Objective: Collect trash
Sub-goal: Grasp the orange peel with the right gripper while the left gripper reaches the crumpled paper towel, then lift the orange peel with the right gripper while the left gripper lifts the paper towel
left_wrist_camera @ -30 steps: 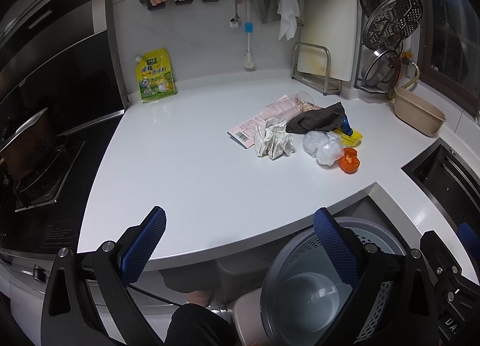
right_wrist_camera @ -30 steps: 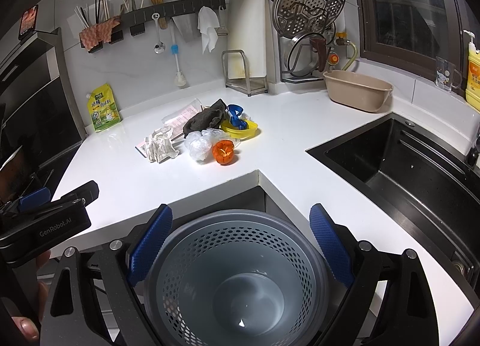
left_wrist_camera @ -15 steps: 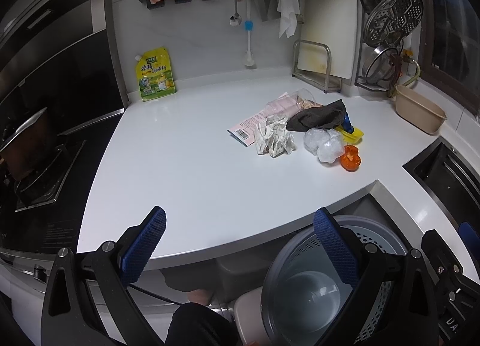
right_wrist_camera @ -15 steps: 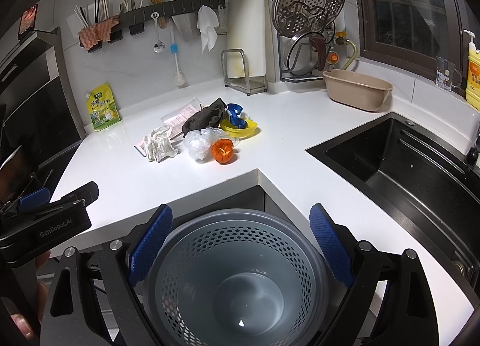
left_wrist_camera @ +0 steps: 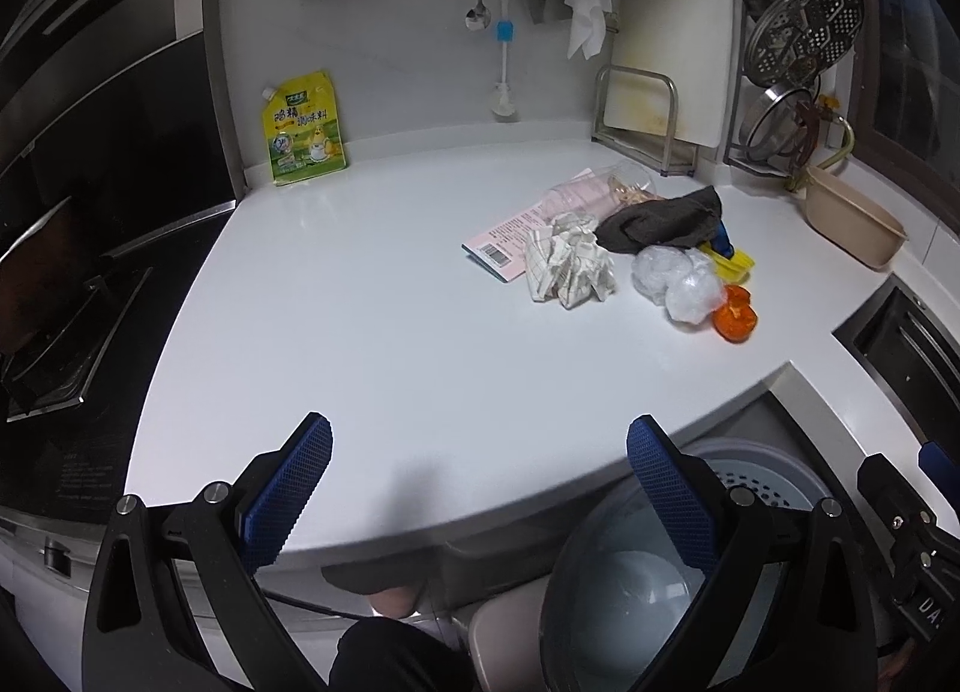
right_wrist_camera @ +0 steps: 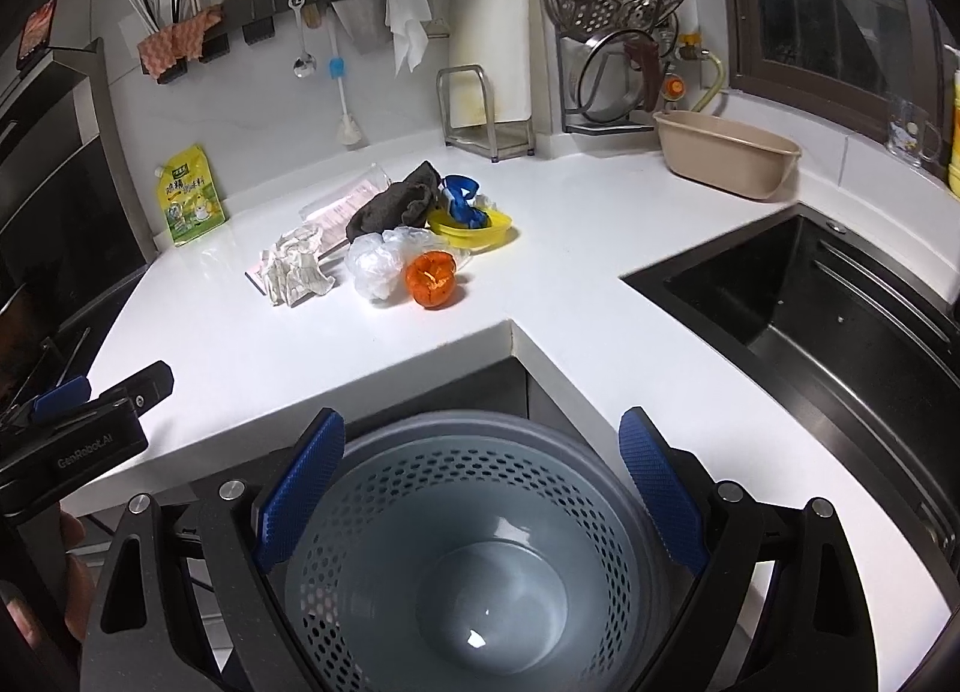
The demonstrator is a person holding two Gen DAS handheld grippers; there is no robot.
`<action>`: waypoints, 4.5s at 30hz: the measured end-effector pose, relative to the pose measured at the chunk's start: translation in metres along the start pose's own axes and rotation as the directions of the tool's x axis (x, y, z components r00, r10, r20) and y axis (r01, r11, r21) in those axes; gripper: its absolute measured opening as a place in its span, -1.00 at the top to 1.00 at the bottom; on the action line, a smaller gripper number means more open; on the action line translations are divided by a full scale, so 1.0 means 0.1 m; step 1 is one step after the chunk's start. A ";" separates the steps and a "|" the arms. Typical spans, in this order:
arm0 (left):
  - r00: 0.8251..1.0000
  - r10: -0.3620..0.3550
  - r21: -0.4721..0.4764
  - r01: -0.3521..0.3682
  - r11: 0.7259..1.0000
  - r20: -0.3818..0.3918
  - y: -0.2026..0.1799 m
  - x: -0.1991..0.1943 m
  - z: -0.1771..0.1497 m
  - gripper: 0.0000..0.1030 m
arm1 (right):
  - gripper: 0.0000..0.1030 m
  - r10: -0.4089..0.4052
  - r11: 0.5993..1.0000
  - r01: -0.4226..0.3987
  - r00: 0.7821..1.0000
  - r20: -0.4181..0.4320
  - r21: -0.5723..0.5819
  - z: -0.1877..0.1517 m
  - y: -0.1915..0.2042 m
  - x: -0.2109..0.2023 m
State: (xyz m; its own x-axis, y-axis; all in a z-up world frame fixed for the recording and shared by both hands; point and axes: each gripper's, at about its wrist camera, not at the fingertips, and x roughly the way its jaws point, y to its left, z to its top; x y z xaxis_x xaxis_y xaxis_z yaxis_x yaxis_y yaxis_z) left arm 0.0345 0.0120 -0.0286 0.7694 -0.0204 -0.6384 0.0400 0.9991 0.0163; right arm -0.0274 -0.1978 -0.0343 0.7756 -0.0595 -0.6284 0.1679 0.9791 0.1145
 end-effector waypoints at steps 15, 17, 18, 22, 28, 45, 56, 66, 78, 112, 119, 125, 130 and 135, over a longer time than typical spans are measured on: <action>1.000 -0.007 0.001 0.007 1.000 -0.022 -0.03 0.74 0.42 -0.88 | -0.72 0.010 1.000 -0.012 0.998 -0.057 -0.027 0.57 0.02 1.05; 1.000 -0.009 -0.001 0.009 1.000 -0.029 -0.03 0.81 0.45 -0.88 | -0.72 0.020 0.999 -0.022 0.997 -0.080 -0.025 0.61 0.01 1.20; 0.999 -0.012 -0.006 0.012 1.000 -0.032 -0.03 0.84 0.46 -0.88 | -0.72 0.022 0.999 -0.024 0.996 -0.086 -0.025 0.61 0.02 1.25; 0.999 -0.017 -0.026 0.016 1.000 -0.038 0.01 0.92 0.48 -0.88 | -0.72 0.021 0.998 -0.026 0.995 -0.102 -0.049 0.65 0.06 1.43; 0.999 -0.023 -0.039 0.021 0.999 -0.048 0.00 1.04 0.52 -0.88 | -0.71 0.011 0.997 -0.018 0.995 -0.101 -0.070 0.67 0.11 1.57; 0.996 -0.075 -0.058 0.072 0.996 -0.049 -0.18 1.14 0.63 -0.88 | 0.48 0.049 0.995 -0.055 0.996 -0.069 -0.086 0.67 0.07 1.47; 0.994 -0.053 -0.052 0.049 0.997 -0.093 -0.44 1.44 0.84 -0.88 | 0.48 0.060 0.998 -0.058 0.997 -0.054 0.032 0.63 -0.38 1.33; 0.990 -0.028 -0.030 0.024 0.999 -0.141 -0.54 1.62 0.85 -0.08 | 0.48 0.075 0.996 -0.072 0.996 -0.045 0.062 0.59 -0.48 1.29; 0.995 -0.059 0.002 0.059 0.998 -0.077 -0.45 1.22 0.76 0.34 | 0.48 0.086 0.993 -0.082 0.995 -0.042 0.090 0.45 -0.51 1.10; 0.986 -0.166 0.128 0.164 0.978 0.002 -0.46 -0.28 -0.08 0.34 | 0.48 0.115 0.993 -0.114 0.992 -0.053 0.020 -0.22 -0.33 -0.07; 0.982 -0.184 0.178 0.187 0.966 -0.035 -0.62 -0.35 -0.39 0.34 | 0.48 0.134 0.991 -0.132 0.988 -0.078 0.032 -0.46 -0.37 -0.13; 0.979 -0.191 0.180 0.201 0.963 -0.068 -0.68 -0.33 -0.59 0.34 | 0.48 0.142 0.989 -0.138 0.984 -0.104 0.047 -0.65 -0.43 -0.12; 0.967 -0.218 0.176 0.239 0.955 -0.130 -0.75 -0.23 -0.74 0.34 | 0.48 0.145 0.989 -0.139 0.981 -0.129 0.051 -0.78 -0.46 -0.10; 0.952 -0.249 0.172 0.279 0.945 -0.178 -0.83 -0.17 -0.83 0.34 | 0.48 0.146 0.989 -0.140 0.980 -0.139 0.047 -0.83 -0.45 -0.11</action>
State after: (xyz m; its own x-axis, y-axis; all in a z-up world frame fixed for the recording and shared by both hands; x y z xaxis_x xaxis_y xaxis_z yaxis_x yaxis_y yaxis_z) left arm -0.0353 -0.0676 -0.0832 0.6090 -0.2611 -0.7490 0.3621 0.9317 -0.0304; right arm -0.0941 -0.2255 -0.0970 0.6999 0.1112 -0.7055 0.0856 0.9676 0.2374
